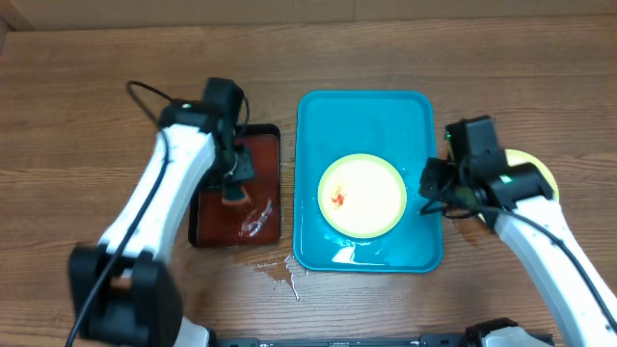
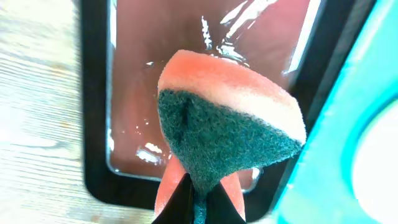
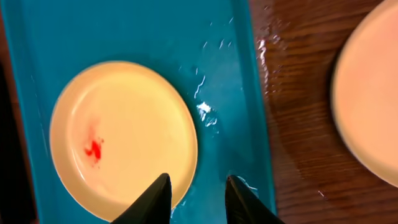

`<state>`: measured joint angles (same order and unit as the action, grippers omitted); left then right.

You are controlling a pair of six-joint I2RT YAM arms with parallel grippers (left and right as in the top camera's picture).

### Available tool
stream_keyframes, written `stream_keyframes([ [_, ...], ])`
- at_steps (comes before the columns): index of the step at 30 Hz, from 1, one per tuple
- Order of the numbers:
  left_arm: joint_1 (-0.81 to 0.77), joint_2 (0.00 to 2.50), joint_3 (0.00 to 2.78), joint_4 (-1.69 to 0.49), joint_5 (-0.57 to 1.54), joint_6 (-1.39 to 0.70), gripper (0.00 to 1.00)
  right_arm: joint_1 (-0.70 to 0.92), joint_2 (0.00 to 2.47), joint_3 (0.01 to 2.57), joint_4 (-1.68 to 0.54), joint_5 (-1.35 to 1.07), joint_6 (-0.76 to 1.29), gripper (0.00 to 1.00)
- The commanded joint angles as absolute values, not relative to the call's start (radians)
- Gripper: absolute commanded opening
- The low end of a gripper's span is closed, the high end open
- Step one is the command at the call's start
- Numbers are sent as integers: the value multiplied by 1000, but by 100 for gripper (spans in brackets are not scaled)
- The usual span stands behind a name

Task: Clean dirty plates on tray and stack at the side

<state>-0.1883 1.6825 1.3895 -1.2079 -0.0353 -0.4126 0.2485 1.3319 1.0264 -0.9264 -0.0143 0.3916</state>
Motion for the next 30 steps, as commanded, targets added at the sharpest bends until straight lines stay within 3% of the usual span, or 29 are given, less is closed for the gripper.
stream_keyframes([
  [1,-189,1584,1414,-1212,-84,-392,4,245,1411,1034,-907,-69,339,25],
  [19,-190,1679,1364,-1158,-61,-389,4,236,1734,1033,-788,-197,283,25],
  [24,-190,1764,1360,-1147,-61,-389,4,236,1770,1033,-763,-196,284,13],
  [30,-191,1881,1360,-1092,-59,-389,4,236,1779,1029,-756,-195,291,6],
])
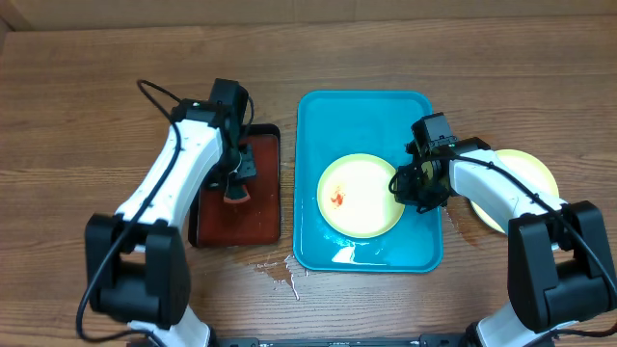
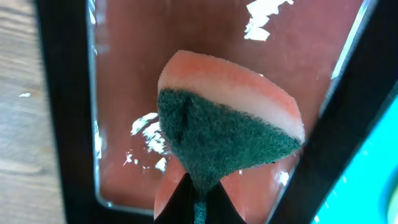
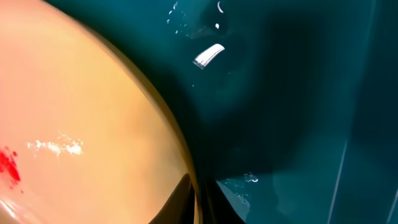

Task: Clean dirty plates on tray and stack at the side

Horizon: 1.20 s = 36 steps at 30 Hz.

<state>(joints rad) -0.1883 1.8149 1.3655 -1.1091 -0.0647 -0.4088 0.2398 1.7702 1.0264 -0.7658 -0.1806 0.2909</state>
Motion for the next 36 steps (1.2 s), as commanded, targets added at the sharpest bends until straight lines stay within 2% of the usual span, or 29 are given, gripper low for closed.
stream_keyframes([
  [1,-191,1903,1360,-1086,-56,-389,4,236,1779,1025,-752,-194,291,5],
  [9,-190,2008,1361,-1082,-40,-377,4,236,1779,999,-744,-174,310,4],
  [17,-191,1862,1384,-1142,-67,-377,4,236,1779,999,-745,-175,309,4],
  [21,-191,1760,1421,-1171,-78,-359,4,254,1779,999,-750,-188,234,4],
  [25,-195,1668,1436,-1183,-66,-351,4,287,1779,999,-766,-120,316,4],
  [30,-227,1649,1436,-1162,27,-351,4,289,1779,999,-749,-134,309,4],
  [36,-312,1651,1436,-1126,-57,-375,4,309,1779,999,-768,-136,283,4],
])
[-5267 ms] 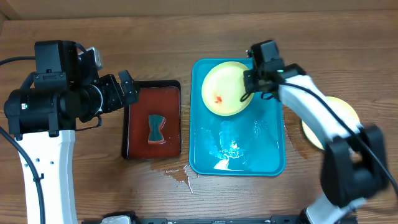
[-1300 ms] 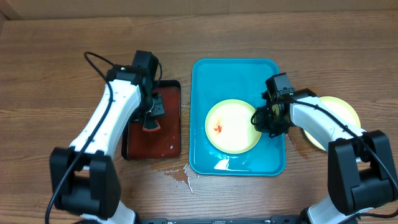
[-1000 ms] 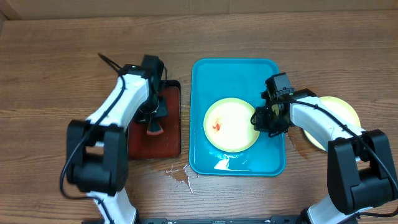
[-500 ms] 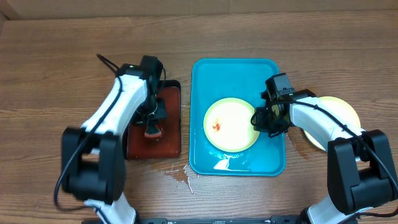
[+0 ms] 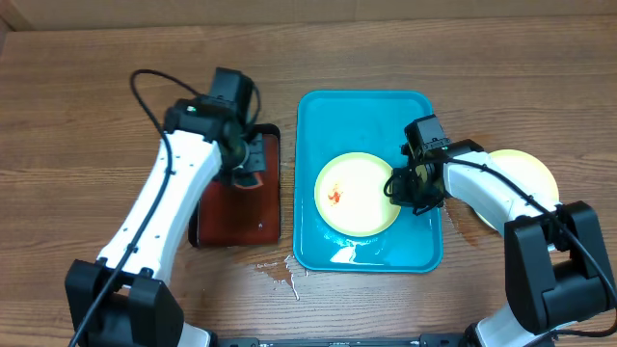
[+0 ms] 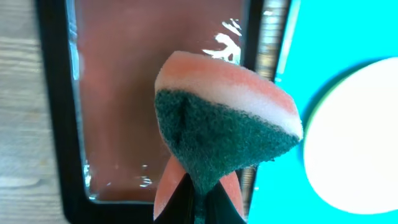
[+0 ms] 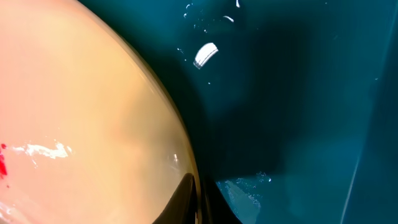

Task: Clean dirty plates on tray and stack at the side

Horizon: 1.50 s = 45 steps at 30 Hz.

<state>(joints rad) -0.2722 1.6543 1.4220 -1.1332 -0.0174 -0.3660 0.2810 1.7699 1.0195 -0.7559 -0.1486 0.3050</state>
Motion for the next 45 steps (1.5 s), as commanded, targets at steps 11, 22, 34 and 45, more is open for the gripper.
stream_keyframes([
  [11,-337,1651,1436,-1089,35,-400,4,352,1779,999,-768,-136,238,4],
  [22,-541,1755,1435,-855,221,-506,4,353,1779,999,-754,-136,265,4],
  [34,-588,2028,1436,-880,160,-586,4,353,1779,999,-768,-136,266,4],
  [45,-566,2045,1436,-942,-116,-417,4,353,1779,999,-767,-136,266,4],
])
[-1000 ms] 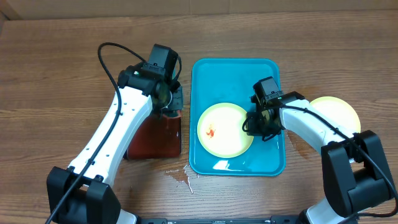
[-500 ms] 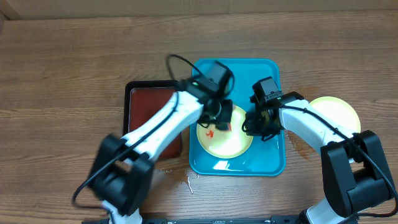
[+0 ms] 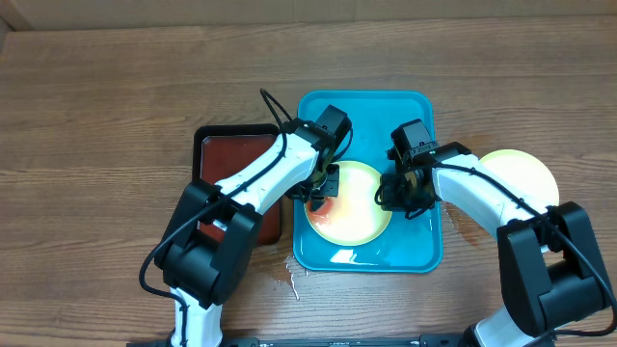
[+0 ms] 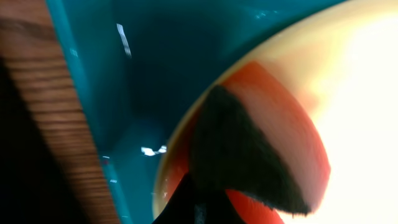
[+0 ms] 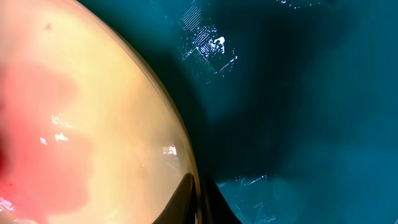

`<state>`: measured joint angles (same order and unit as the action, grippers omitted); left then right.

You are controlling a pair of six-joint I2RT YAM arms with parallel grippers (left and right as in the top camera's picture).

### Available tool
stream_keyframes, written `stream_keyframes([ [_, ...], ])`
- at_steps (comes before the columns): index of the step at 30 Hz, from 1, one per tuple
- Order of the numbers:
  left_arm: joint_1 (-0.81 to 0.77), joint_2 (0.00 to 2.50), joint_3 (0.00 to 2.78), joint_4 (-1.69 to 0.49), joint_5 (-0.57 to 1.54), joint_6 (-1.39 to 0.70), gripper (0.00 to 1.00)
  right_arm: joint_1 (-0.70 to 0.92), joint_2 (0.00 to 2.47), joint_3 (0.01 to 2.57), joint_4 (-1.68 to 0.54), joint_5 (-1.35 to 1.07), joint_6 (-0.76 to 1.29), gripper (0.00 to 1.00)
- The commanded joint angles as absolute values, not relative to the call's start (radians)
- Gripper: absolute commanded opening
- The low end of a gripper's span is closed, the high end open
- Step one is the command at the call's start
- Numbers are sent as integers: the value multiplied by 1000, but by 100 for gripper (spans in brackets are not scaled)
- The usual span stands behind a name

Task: Clean dirty plates on tray and stack at the side
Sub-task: 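Scrub the remaining yellow plate with the sponge while the right gripper holds it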

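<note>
A pale yellow plate point(image 3: 359, 217) lies in the blue tray point(image 3: 419, 253). My left gripper point(image 3: 318, 200) is shut on an orange sponge with a dark green scouring side point(image 4: 249, 149), pressed onto the plate's left part. The plate point(image 4: 354, 93) fills the right of the left wrist view. My right gripper point(image 3: 393, 196) is shut on the plate's right rim point(image 5: 186, 155). A pinkish-red patch point(image 5: 37, 137) shows on the plate point(image 5: 106, 118) at the far left of the right wrist view.
A black tray of reddish water point(image 3: 224, 154) stands left of the blue tray. A second yellow plate point(image 3: 525, 173) lies on the table to the right. Spilled water point(image 3: 280, 275) sits by the blue tray's front left corner.
My left gripper has moved right with the sponge, from over the black tray to the plate's left part. The red stain is hidden under it in the overhead view. My right gripper still grips the rim.
First my left gripper held the sponge over the black tray's water and my right gripper stood open over the blue tray's right edge. Then the right gripper was shut on the plate's right rim. The sponge stayed by the black tray, and now presses on the plate.
</note>
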<state>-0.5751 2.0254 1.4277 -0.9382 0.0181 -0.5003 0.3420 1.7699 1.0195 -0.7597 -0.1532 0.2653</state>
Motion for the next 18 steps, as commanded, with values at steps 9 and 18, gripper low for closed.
stream_keyframes([
  [9,-571,2045,1436,-926,149,-275,4,353,1779,999,-765,-136,269,4],
  [18,-595,2053,1436,-787,500,-334,4,353,1779,999,-764,-136,289,4],
])
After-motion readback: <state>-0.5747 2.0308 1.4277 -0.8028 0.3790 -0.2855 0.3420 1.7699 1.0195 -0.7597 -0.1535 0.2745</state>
